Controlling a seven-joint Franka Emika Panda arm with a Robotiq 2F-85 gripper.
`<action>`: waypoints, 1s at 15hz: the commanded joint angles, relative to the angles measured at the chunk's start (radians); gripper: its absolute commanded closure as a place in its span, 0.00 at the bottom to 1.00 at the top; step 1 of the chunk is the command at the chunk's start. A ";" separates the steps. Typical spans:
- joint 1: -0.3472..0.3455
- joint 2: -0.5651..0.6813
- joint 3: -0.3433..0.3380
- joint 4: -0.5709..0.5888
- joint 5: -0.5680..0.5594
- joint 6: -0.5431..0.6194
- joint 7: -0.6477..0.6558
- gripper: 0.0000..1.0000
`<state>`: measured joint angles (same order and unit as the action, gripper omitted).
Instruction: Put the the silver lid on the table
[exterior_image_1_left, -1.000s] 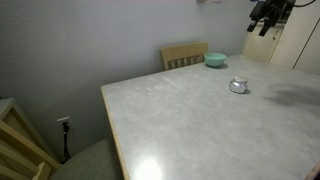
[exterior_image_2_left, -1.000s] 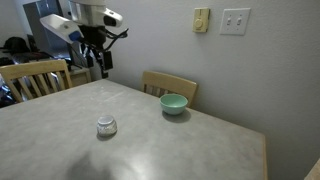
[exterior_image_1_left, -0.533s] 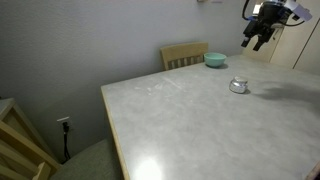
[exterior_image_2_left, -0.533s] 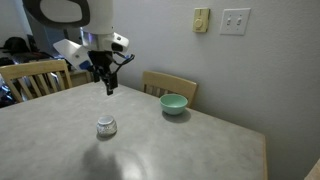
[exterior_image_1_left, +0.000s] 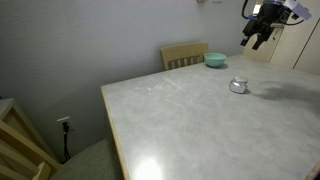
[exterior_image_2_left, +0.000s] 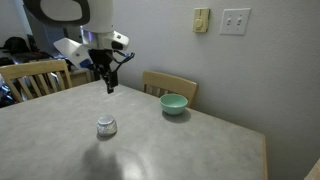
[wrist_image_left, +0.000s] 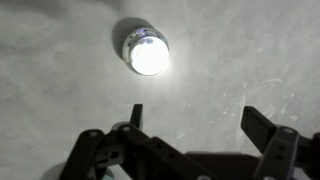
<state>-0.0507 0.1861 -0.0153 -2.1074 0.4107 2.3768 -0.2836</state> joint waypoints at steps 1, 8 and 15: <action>-0.018 0.026 0.012 0.001 0.015 0.062 -0.006 0.00; -0.019 0.138 0.010 0.036 -0.008 0.166 0.083 0.00; 0.016 0.307 -0.017 0.190 -0.177 0.033 0.352 0.00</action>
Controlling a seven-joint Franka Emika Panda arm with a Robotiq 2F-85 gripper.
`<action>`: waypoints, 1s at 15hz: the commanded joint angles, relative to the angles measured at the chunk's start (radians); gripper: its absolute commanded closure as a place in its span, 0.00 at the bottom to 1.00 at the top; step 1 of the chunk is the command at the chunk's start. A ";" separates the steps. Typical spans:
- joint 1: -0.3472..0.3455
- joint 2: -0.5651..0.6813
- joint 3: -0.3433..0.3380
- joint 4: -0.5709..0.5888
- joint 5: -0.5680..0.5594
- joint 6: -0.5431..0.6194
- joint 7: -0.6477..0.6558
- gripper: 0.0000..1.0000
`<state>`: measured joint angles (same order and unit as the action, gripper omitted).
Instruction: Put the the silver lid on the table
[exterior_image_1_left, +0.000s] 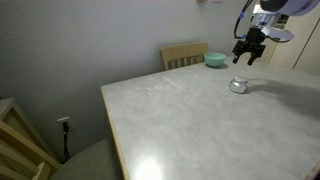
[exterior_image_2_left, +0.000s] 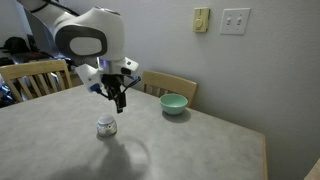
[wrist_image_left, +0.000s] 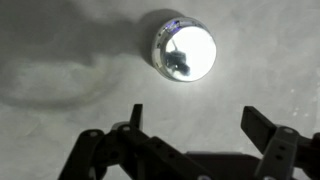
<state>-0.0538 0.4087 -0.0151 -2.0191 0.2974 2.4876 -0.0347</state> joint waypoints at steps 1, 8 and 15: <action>0.020 0.111 -0.016 0.134 -0.080 -0.110 0.131 0.00; 0.069 0.249 -0.022 0.292 -0.079 -0.218 0.395 0.00; 0.152 0.206 -0.092 0.233 -0.129 -0.165 0.621 0.00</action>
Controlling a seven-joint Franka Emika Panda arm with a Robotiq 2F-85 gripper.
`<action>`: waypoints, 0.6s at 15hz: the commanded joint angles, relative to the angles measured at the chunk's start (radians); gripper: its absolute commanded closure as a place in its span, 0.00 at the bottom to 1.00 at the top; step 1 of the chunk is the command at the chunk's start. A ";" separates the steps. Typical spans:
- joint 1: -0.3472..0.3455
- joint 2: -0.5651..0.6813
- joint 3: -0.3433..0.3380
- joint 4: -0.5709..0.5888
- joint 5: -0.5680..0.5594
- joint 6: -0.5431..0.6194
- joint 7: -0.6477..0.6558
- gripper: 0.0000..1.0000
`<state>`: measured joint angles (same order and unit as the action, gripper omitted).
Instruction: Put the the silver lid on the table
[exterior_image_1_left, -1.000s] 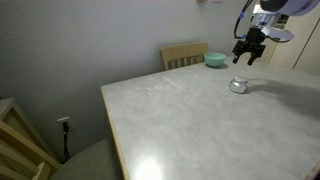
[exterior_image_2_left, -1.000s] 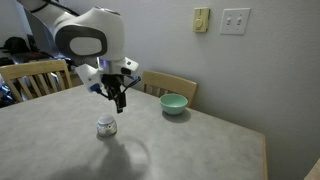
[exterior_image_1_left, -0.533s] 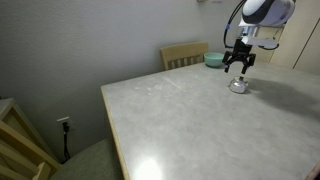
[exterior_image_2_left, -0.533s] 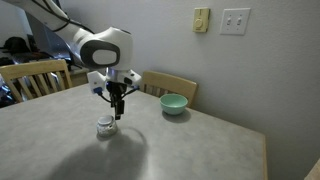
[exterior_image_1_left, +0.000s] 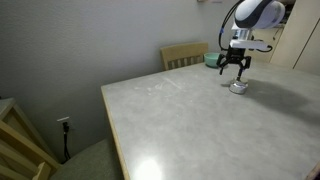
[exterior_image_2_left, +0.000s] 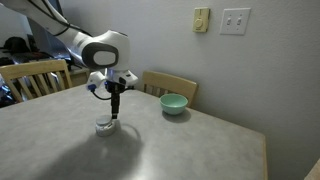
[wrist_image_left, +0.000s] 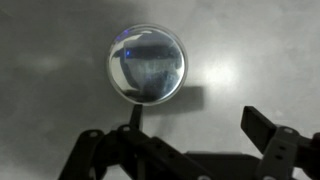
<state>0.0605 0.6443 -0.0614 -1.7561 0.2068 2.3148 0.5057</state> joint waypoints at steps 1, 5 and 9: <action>0.052 -0.037 -0.063 -0.038 -0.059 0.007 0.117 0.00; 0.061 -0.051 -0.080 -0.063 -0.093 -0.022 0.226 0.00; 0.027 -0.057 -0.034 -0.092 -0.042 -0.019 0.201 0.00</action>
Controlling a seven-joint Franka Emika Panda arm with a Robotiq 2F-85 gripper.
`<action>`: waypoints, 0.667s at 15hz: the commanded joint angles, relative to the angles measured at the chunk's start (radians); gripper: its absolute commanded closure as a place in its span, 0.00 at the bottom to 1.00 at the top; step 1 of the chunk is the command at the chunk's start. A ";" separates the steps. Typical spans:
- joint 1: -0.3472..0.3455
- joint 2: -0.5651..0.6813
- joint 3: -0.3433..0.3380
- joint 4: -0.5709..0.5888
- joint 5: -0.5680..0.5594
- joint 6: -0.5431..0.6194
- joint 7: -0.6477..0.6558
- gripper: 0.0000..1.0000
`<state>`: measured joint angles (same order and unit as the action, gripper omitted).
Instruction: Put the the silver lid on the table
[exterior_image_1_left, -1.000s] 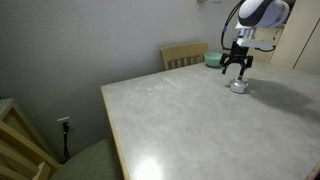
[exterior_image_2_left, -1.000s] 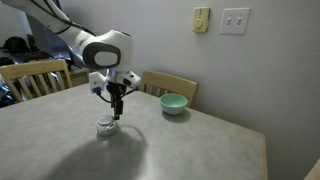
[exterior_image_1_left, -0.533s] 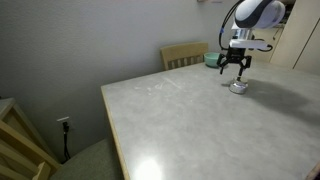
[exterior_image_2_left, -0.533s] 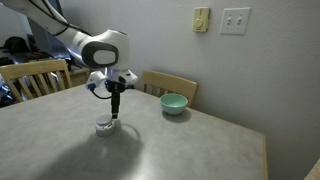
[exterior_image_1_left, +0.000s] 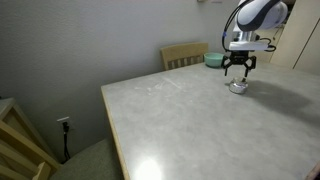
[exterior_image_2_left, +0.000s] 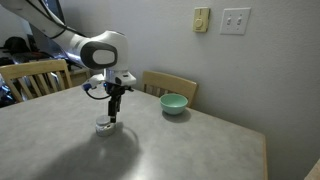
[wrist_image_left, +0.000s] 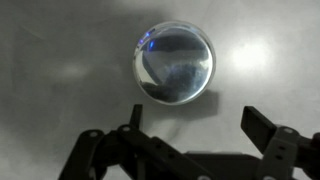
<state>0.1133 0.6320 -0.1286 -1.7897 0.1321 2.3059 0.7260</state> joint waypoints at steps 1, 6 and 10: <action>-0.031 -0.049 0.041 -0.068 0.046 -0.011 -0.024 0.00; -0.022 -0.093 0.044 -0.124 0.090 -0.008 0.010 0.00; -0.008 -0.146 0.039 -0.174 0.085 -0.008 0.065 0.00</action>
<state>0.1073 0.5550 -0.0973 -1.8933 0.2107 2.3059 0.7587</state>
